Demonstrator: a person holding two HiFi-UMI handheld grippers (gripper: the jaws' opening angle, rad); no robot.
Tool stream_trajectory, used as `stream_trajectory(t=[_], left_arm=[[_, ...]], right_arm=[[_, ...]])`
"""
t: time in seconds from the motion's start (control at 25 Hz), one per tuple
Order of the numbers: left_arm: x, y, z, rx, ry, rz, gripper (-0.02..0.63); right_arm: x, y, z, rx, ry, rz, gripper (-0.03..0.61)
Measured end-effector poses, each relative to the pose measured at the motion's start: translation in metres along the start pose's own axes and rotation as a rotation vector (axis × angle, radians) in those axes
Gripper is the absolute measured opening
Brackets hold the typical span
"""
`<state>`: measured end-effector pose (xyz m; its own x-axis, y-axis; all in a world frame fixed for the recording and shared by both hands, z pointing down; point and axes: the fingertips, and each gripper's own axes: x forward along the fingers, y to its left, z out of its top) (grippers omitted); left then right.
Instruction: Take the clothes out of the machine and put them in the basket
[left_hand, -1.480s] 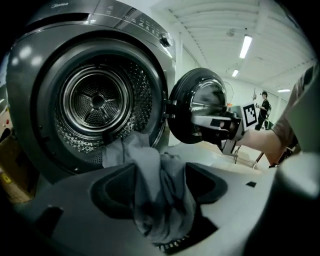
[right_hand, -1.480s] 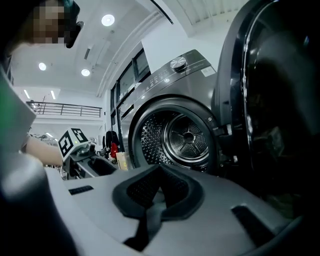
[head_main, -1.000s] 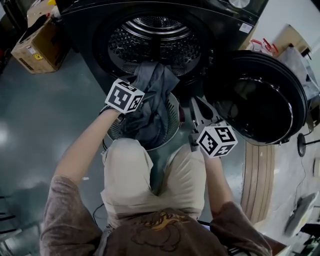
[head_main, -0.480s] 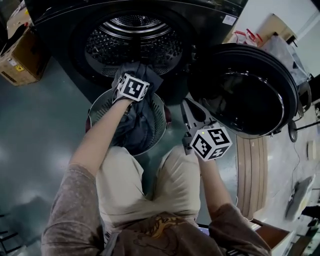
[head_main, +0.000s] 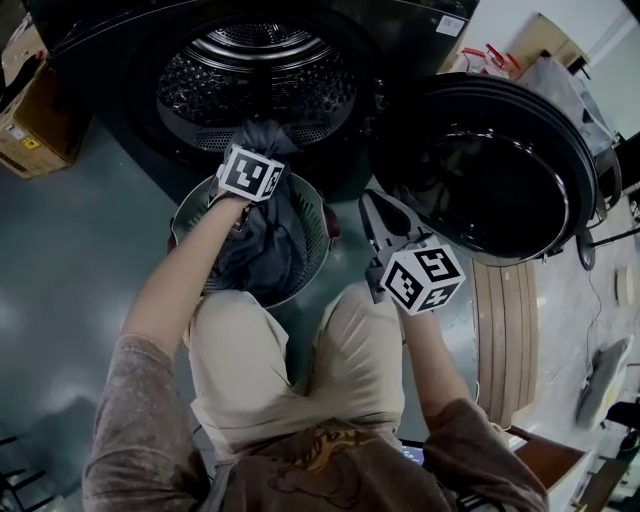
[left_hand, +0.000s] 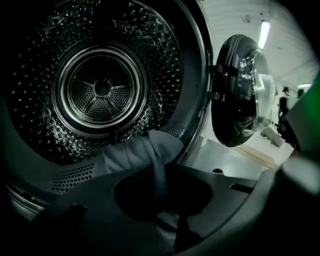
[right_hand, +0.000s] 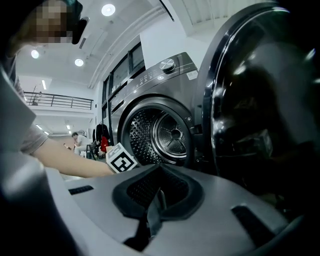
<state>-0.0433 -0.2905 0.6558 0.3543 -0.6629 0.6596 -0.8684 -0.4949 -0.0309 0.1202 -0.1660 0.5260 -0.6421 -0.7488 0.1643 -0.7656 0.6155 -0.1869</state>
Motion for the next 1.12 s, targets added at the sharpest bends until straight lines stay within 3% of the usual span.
stream_trajectory(t=[0.24, 0.44, 0.6, 0.68, 0.76, 0.8, 0.96, 1.12], left_arm=[[-0.082, -0.033, -0.017, -0.012, -0.039, -0.147, 0.052], [-0.142, -0.054, -0.045, -0.036, -0.021, -0.204, 0.053], [-0.158, -0.063, -0.066, -0.015, 0.024, -0.213, 0.060], [-0.158, -0.058, -0.068, -0.034, 0.013, -0.196, 0.109], [-0.157, -0.052, -0.068, -0.063, -0.006, -0.180, 0.249], [-0.155, -0.050, -0.068, -0.070, -0.015, -0.175, 0.285], [-0.151, -0.050, -0.059, -0.056, -0.038, -0.196, 0.311], [-0.163, -0.048, -0.025, -0.047, -0.072, -0.237, 0.313]], right_arm=[[0.009, 0.006, -0.002, -0.015, 0.010, 0.042, -0.003], [0.019, 0.021, -0.006, -0.013, 0.016, 0.089, -0.002], [0.028, 0.033, -0.006, -0.014, 0.015, 0.124, -0.002], [0.032, 0.038, -0.006, -0.015, 0.016, 0.138, -0.002], [0.036, 0.042, -0.009, -0.013, 0.022, 0.149, -0.002], [0.037, 0.042, -0.011, -0.012, 0.027, 0.152, -0.002], [0.046, 0.042, -0.012, -0.006, 0.047, 0.156, -0.002], [0.058, 0.057, 0.012, 0.020, 0.068, 0.176, -0.002]])
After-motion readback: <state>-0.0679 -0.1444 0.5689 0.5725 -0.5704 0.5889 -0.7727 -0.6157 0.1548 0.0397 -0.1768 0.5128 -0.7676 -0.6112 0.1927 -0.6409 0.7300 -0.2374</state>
